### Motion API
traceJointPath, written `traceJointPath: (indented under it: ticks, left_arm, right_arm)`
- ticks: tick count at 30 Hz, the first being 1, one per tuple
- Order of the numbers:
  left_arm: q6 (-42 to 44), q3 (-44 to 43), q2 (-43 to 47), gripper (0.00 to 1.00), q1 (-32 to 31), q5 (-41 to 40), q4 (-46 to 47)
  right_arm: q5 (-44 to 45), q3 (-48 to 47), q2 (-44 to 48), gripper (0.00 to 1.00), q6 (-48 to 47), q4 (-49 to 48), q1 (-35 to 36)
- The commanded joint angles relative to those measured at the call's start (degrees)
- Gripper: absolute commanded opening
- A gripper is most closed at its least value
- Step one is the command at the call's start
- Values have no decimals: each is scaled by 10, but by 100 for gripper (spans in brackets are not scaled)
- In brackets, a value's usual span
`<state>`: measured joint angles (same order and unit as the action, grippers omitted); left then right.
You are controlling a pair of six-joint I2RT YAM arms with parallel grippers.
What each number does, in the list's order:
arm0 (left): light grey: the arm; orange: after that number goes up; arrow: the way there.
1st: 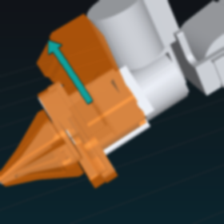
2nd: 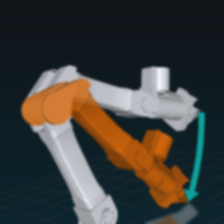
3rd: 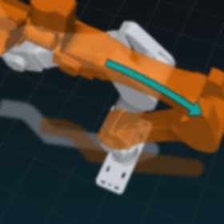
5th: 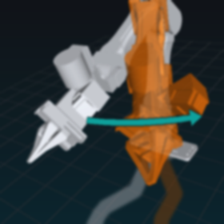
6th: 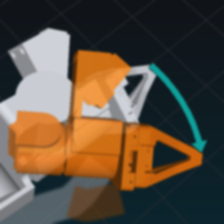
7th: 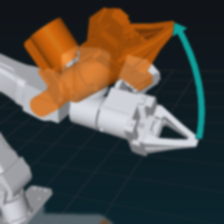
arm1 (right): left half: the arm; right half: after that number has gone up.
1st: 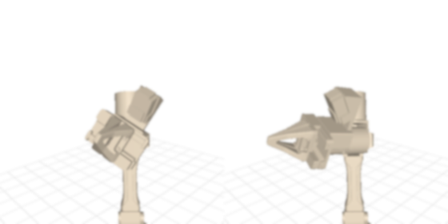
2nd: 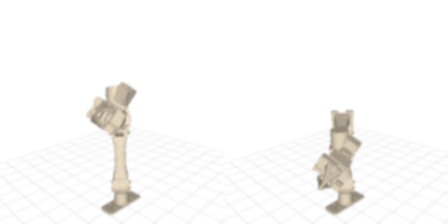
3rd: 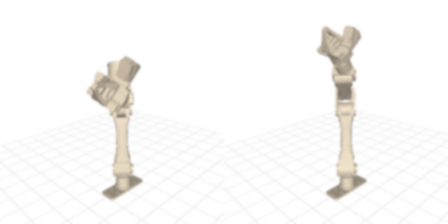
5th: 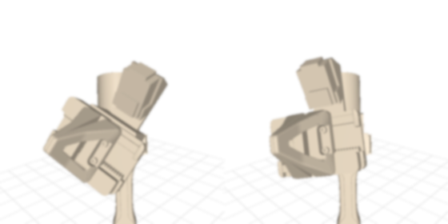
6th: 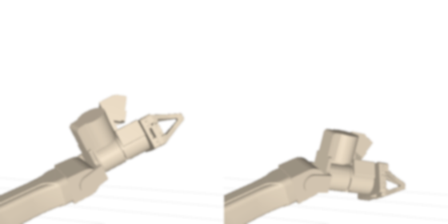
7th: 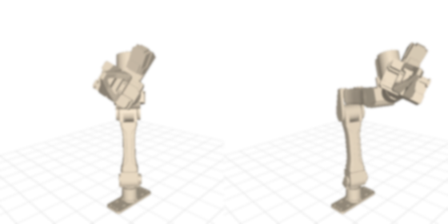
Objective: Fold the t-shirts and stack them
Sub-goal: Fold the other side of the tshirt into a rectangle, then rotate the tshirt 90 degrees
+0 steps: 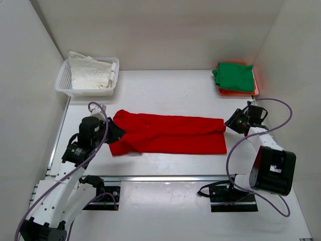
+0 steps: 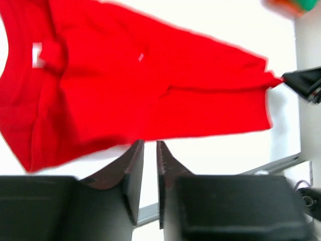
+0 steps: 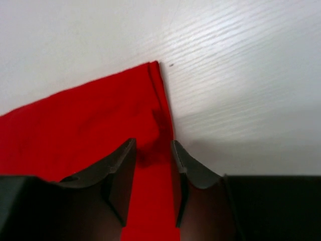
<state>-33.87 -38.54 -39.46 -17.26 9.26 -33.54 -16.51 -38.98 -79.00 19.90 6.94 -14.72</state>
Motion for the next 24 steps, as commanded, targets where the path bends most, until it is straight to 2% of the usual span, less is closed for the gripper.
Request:
traceJointPath:
  ticks: [1, 4, 7, 10, 14, 17, 22, 24]
  left_arm:
    - [12, -59, -2, 29, 5, -13, 0]
    - [6, -88, -11, 43, 7, -9, -2]
    - [7, -70, -20, 46, 7, 3, 10]
    - [6, -34, -66, 44, 0, 29, 36]
    - [2, 22, -131, 43, -48, -20, 80]
    - [1, 29, -232, 42, -70, -45, 95]
    - [10, 11, -351, 42, -73, -81, 133]
    - [22, -29, -401, 42, -69, -86, 146]
  right_arm:
    - [75, -9, 61, 32, 10, 7, -1]
    - [94, -18, 103, 33, 11, 11, 7]
    - [52, -33, 92, 35, -1, 0, 12]
    - [3, -85, 30, 38, -26, 7, 38]
    - [-33, -126, -66, 39, -33, 15, 85]
    - [-41, -145, -120, 40, -38, 25, 109]
    - [-14, -104, -138, 39, 3, 66, 155]
    - [12, -74, -117, 39, 19, 86, 185]
